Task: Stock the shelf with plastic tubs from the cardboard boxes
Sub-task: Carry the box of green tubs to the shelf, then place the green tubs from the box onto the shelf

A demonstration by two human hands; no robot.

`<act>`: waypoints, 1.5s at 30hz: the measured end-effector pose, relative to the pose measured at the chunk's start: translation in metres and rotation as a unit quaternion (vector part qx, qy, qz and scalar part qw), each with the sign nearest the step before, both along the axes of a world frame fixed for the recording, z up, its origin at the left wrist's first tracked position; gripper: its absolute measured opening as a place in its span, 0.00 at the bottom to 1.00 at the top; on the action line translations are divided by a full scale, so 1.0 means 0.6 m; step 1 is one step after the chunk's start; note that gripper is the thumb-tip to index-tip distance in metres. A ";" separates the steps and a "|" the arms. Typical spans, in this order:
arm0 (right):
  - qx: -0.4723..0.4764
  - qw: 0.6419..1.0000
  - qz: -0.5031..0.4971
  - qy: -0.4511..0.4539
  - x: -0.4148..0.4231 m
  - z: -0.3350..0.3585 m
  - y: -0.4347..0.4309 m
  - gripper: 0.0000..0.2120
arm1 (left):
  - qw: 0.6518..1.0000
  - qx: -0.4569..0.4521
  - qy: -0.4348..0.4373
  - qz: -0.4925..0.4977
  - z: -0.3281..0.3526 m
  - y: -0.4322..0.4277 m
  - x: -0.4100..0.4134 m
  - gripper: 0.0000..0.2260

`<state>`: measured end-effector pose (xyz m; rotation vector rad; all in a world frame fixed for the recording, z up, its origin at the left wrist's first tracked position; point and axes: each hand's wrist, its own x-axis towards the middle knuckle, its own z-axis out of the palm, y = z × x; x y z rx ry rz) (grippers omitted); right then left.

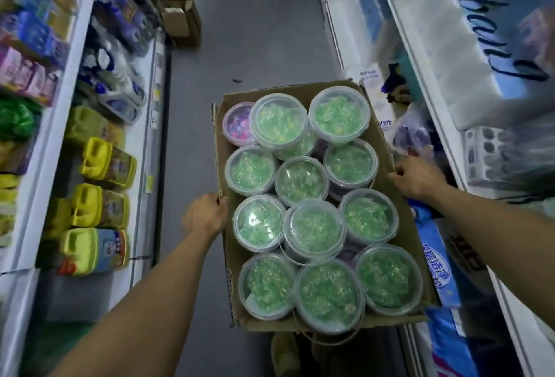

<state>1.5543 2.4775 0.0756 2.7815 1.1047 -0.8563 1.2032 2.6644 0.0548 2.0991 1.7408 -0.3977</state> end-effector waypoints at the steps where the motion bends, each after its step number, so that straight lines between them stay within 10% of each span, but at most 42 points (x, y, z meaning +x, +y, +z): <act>1: -0.008 1.000 -0.002 0.002 0.000 -0.001 -0.001 0.15 | 1.000 -0.001 0.007 0.000 0.000 0.000 0.001 0.14; 14: -0.043 0.998 -0.030 0.015 -0.003 -0.001 -0.002 0.18 | 0.999 -0.047 0.003 0.026 0.004 0.016 0.011 0.17; 23: 0.150 0.971 -0.189 0.005 -0.026 0.082 0.090 0.28 | 0.935 -0.040 -0.338 0.095 0.074 0.038 0.149 0.13; 27: 0.195 0.905 -0.316 0.206 -0.021 0.068 0.149 0.41 | 0.871 -0.167 -0.400 0.229 0.089 0.048 0.208 0.14; 33: 0.221 0.840 -0.397 0.297 -0.024 0.045 0.157 0.20 | 0.864 -0.174 -0.375 0.288 0.083 0.060 0.237 0.20; 38: 0.262 0.801 -0.435 0.316 -0.004 0.057 0.146 0.26 | 0.834 -0.167 -0.411 0.327 0.101 0.047 0.225 0.11; 45: 0.316 0.726 -0.453 0.409 -0.012 0.143 0.076 0.09 | 0.734 -0.259 -0.484 0.400 0.173 -0.006 0.182 0.07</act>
